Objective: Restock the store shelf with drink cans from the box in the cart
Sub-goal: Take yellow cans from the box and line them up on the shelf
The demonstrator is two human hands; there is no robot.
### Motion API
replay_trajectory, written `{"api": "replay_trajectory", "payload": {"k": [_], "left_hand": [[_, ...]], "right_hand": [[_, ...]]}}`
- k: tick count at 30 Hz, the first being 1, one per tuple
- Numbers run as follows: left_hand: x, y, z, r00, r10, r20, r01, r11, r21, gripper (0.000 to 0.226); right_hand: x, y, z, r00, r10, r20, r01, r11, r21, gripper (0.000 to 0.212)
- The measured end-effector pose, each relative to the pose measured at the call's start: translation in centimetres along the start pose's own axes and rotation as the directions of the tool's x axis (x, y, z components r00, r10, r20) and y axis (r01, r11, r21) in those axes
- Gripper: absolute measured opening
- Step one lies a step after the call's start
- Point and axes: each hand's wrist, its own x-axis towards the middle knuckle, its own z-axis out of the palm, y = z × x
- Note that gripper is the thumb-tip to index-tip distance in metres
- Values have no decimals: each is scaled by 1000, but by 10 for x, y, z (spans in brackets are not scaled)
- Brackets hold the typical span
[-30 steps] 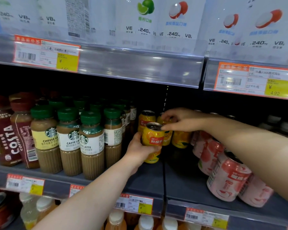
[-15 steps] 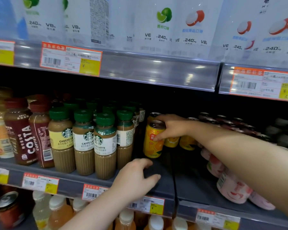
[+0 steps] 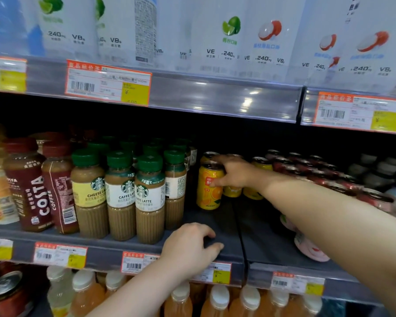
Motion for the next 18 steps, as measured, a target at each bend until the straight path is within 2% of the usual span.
{"api": "replay_trajectory", "payload": {"k": [5, 12, 18], "left_hand": [[1, -3, -1, 999, 39, 11, -38, 999, -11, 43], [2, -2, -8, 991, 131, 35, -134, 988, 77, 54], [-20, 30, 5, 949, 314, -4, -314, 948, 54, 48]], "right_hand": [[-23, -11, -8, 994, 38, -106, -38, 999, 2, 80], [-110, -21, -13, 969, 53, -241, -105, 973, -208, 58], [-204, -19, 10, 967, 195, -165, -237, 925, -296, 55]]}}
